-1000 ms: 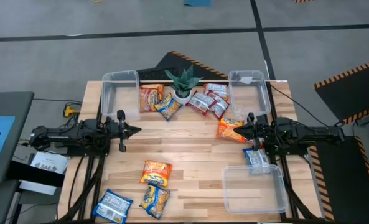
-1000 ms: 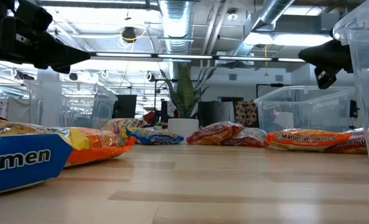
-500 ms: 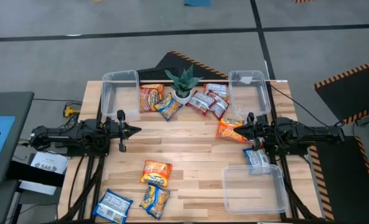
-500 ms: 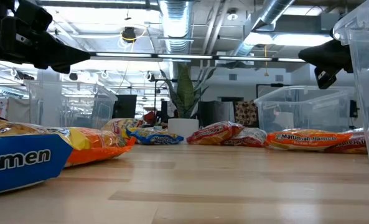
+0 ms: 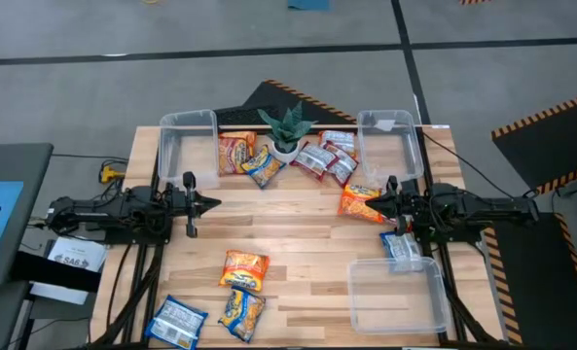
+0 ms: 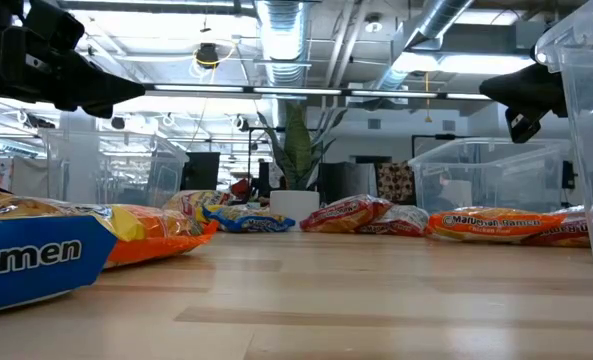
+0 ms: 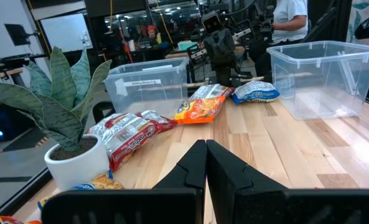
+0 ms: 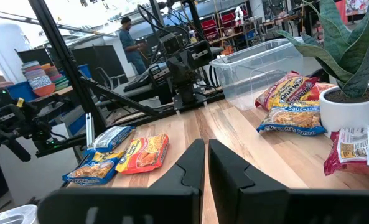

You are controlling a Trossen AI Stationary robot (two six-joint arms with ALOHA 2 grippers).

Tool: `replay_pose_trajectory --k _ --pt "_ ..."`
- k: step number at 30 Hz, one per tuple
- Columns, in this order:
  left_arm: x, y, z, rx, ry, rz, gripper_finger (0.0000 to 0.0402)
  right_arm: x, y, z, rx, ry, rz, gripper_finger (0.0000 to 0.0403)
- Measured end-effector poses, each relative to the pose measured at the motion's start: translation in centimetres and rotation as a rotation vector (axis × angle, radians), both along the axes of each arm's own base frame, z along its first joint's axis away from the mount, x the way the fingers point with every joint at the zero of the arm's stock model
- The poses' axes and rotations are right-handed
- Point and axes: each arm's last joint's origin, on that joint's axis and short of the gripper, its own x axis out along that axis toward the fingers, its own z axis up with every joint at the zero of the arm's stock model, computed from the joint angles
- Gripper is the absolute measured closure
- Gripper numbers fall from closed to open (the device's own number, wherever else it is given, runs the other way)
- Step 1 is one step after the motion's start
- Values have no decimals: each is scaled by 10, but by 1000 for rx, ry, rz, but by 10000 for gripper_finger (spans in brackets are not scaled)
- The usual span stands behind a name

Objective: Sort Maruchan noodles

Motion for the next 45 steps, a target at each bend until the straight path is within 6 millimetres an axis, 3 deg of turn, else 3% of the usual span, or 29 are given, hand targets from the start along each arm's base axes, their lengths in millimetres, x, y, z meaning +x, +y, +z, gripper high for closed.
replay_pose_trajectory --k 19,25,29,33,38,45 --pt "0 0 0 0 0 0 401 0 -1 3 0 -29 -44 359" --pt "0 0 0 0 0 0 401 -9 -5 37 23 -393 -157 359" --pt "0 0 0 0 0 0 401 -13 -2 52 53 -569 -61 359" --pt "0 0 0 0 0 0 401 2 4 48 91 -462 43 359" --pt "0 0 0 0 0 0 401 28 9 49 126 -226 39 356" --pt "0 0 0 0 -1 0 401 60 13 63 50 269 -8 312"
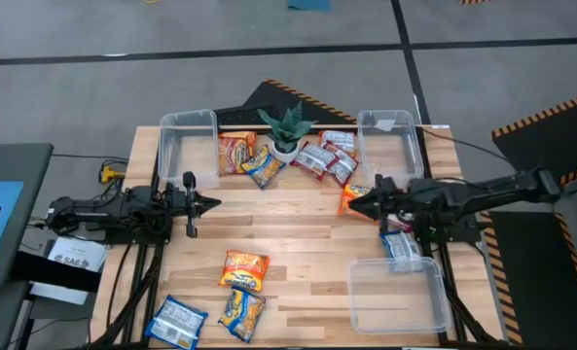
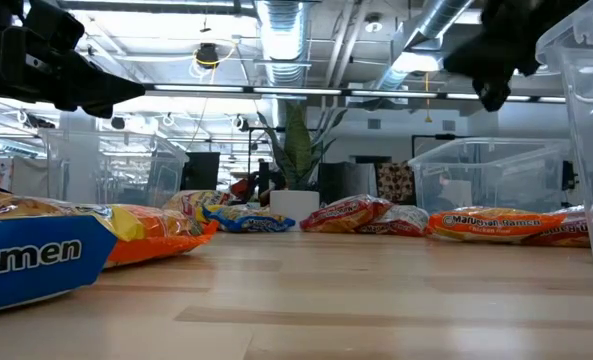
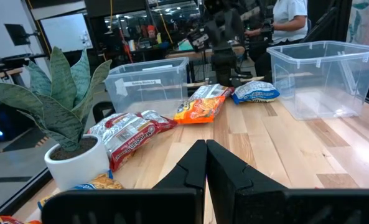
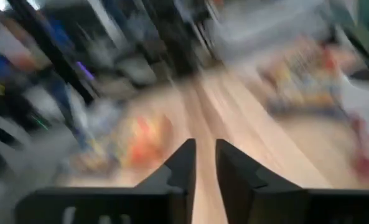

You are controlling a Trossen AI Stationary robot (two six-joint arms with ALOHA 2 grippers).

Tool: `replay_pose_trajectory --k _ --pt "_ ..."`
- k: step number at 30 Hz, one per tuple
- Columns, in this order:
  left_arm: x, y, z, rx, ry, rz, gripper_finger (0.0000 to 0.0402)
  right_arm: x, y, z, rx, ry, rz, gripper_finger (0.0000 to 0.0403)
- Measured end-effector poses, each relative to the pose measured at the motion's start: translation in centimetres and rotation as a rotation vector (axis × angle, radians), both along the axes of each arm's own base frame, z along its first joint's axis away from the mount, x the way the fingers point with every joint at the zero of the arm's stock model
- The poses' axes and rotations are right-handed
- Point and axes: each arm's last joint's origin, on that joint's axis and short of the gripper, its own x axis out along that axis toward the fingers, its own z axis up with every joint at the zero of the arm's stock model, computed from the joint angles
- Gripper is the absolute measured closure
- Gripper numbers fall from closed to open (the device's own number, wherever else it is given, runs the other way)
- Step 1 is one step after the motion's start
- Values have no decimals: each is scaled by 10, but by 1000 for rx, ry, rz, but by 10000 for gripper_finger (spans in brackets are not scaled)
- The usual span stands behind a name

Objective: Sort Maruchan noodles
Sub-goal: Put the orange noodle pack in the top right transparent bin

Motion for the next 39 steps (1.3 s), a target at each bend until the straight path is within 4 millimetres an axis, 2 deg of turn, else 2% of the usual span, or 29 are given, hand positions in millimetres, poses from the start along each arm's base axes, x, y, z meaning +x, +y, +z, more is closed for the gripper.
replay_pose_trajectory --k 6,10,16,22,35,39 --pt "0 0 0 0 0 1 401 13 -1 6 -40 491 -76 258" --pt "0 0 0 0 0 0 401 24 0 -7 -64 652 -105 237" --pt "0 0 0 0 0 0 401 41 0 -34 -118 807 -135 230" --pt "0 0 0 0 0 0 401 53 -1 -58 -241 941 -144 233" --pt "0 0 0 0 0 1 401 68 -7 -96 -341 1123 -117 235" --pt "0 0 0 0 0 0 401 71 -6 -105 -353 1147 -117 263"
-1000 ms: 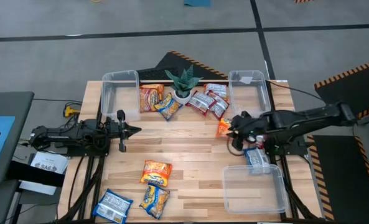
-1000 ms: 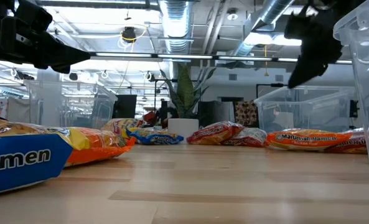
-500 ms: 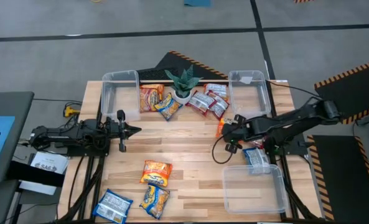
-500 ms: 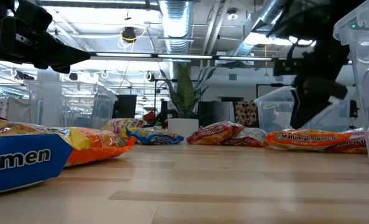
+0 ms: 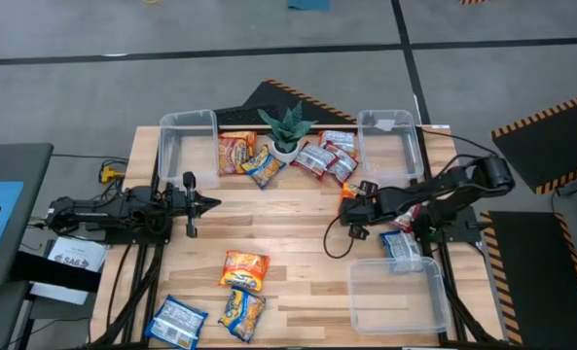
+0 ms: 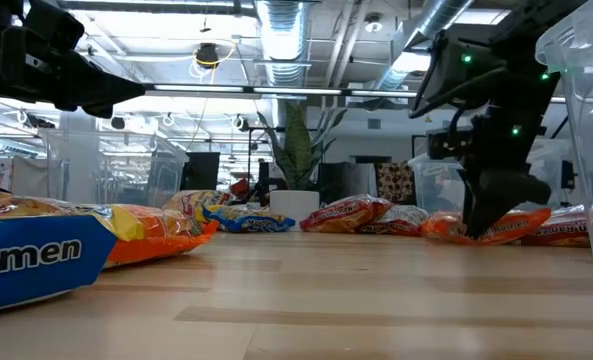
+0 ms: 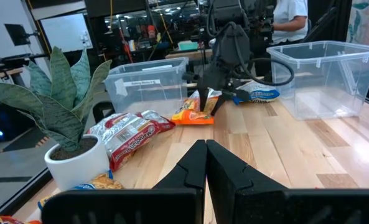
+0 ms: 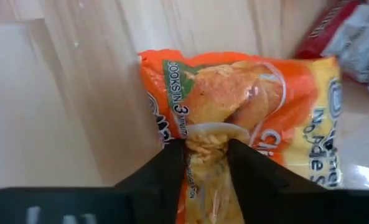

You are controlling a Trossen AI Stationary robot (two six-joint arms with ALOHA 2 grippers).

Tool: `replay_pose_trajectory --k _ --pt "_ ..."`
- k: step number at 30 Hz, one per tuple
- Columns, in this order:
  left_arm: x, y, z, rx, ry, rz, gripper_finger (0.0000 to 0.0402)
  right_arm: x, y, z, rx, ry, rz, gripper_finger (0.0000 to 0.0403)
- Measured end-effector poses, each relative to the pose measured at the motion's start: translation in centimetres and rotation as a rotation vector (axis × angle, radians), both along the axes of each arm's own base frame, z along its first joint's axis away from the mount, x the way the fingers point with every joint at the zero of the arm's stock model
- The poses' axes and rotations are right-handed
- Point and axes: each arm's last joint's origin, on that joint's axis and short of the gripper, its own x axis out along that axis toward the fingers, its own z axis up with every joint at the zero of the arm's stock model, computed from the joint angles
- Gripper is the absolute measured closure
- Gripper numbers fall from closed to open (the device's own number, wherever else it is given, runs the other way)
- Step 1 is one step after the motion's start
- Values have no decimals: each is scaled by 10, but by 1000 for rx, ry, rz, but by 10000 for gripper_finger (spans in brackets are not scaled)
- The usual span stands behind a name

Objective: Sort Maruchan noodles
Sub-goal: Put the orange noodle pack in the top right transparent bin

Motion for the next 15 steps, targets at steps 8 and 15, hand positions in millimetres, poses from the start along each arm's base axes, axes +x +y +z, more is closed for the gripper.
replay_pose_trajectory --k 8,15 --pt "0 0 0 0 0 0 401 0 12 4 40 -27 31 384" --pt "0 0 0 0 0 0 401 16 34 53 79 -222 136 384"
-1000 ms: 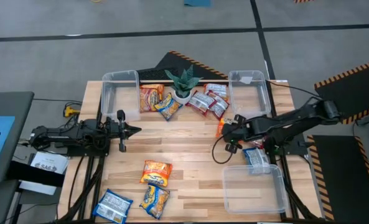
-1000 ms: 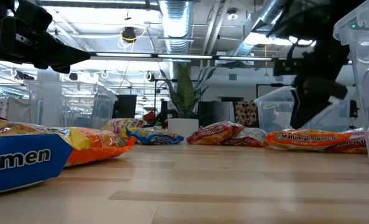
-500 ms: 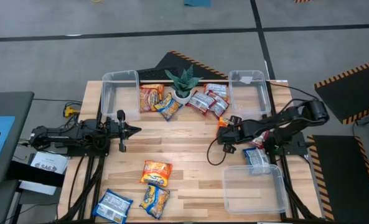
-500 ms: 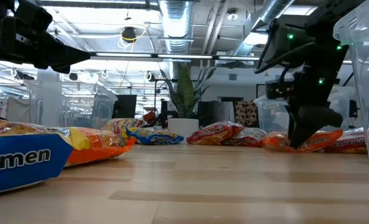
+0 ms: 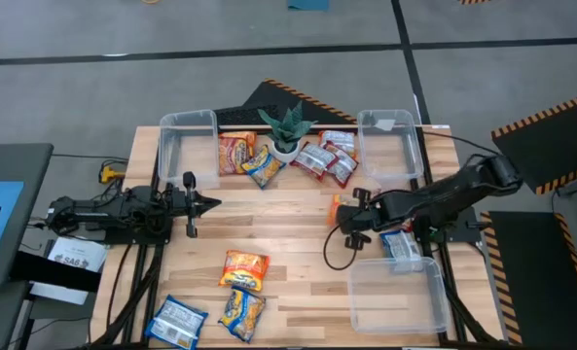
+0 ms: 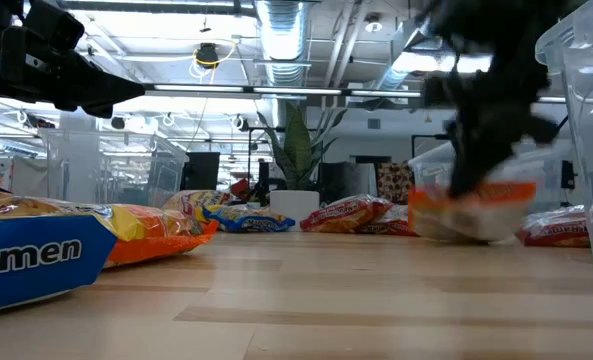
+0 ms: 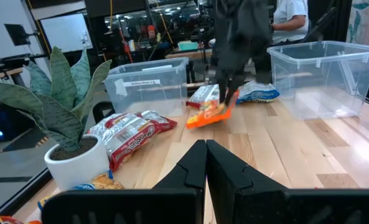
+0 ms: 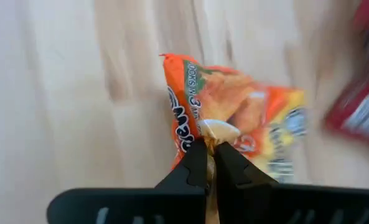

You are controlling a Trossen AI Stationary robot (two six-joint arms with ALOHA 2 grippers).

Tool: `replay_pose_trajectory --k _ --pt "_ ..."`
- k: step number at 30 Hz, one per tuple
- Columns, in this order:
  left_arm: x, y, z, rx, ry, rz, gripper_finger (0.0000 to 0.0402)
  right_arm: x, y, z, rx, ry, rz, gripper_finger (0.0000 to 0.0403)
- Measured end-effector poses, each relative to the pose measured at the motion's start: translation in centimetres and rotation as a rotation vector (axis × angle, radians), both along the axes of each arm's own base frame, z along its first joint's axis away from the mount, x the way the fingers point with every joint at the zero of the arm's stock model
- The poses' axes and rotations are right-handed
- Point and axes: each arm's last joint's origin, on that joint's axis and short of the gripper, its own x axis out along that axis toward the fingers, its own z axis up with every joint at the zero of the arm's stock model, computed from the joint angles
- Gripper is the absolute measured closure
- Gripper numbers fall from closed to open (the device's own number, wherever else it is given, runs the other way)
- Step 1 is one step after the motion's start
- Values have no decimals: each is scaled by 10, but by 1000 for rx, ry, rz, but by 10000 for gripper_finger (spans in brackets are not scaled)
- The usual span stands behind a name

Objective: Sort Maruchan noodles
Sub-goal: Put the orange noodle pack in the top right transparent bin

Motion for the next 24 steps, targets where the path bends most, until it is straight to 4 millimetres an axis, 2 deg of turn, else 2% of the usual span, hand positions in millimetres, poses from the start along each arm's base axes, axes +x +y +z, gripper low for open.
replay_pose_trajectory --k 5,8,11,15,19,24 --pt "0 0 0 0 0 0 401 7 9 60 -43 -194 71 384" --pt "0 0 0 0 0 0 401 -1 8 95 -151 -257 55 384" --pt "0 0 0 0 0 0 401 -18 -1 122 -282 -278 -35 385" --pt "0 0 0 0 0 0 401 -46 -17 148 -426 -316 -204 385" --pt "0 0 0 0 0 0 401 -73 -37 167 -490 -397 -363 385" --pt "0 0 0 0 0 0 401 -95 -64 176 -515 -407 -534 385"
